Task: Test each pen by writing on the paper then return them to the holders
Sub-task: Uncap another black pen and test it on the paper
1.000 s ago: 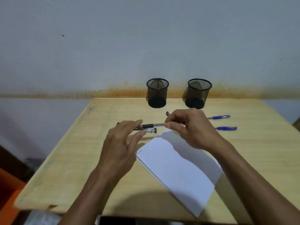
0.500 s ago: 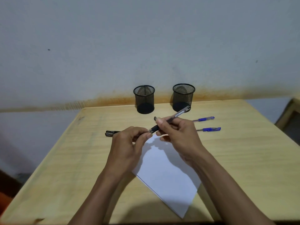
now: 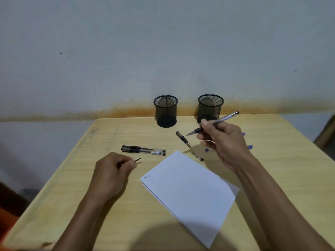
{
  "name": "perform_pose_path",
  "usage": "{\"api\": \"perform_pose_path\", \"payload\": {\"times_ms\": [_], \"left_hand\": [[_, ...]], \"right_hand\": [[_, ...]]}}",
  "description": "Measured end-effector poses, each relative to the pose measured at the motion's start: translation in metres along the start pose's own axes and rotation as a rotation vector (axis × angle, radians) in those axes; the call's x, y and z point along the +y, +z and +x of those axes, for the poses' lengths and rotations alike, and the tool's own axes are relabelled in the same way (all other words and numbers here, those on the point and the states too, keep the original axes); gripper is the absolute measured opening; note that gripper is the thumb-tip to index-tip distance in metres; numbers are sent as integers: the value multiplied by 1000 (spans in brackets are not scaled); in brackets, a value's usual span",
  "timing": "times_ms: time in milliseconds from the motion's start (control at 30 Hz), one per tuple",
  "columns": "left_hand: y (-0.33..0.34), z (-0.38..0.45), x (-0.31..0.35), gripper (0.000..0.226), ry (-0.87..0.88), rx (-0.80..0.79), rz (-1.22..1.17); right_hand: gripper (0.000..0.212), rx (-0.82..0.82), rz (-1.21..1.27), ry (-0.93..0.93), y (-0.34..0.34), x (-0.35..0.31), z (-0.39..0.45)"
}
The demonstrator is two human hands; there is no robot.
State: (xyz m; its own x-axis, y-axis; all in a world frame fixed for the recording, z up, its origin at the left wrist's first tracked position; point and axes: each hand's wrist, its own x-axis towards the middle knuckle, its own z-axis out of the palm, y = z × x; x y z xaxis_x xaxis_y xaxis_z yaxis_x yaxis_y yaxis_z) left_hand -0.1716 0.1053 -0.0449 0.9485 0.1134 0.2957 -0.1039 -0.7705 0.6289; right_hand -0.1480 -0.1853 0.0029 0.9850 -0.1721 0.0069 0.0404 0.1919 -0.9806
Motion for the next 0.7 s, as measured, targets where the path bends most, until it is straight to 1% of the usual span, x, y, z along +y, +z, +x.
{"api": "perform_pose_path", "payload": {"times_ms": [100,200,333,500,567,633,700], "left_hand": [[7,1,-4,12,-18,61,23],[11,1,-12,6,-7,87,83],[11,6,-24,10,-28,137,145],[14,8,-30,17,-60,106,168],[14,7,-31,23,-60,101,161],[12,2,-27,34,-29,144,135],[8,-7,-15,42,92,193,42]], "right_hand": [[17,-6,-47,72,14,17,-11],[17,1,-99,85,20,30,-19],[18,2,-149,89,26,37,-25],[17,-7,-152,90,29,41,-25],[17,-11,-135,94,31,44,-25],[19,-14,-134,96,33,45,-27],[22,-38,-109,96,36,42,-30]]}}
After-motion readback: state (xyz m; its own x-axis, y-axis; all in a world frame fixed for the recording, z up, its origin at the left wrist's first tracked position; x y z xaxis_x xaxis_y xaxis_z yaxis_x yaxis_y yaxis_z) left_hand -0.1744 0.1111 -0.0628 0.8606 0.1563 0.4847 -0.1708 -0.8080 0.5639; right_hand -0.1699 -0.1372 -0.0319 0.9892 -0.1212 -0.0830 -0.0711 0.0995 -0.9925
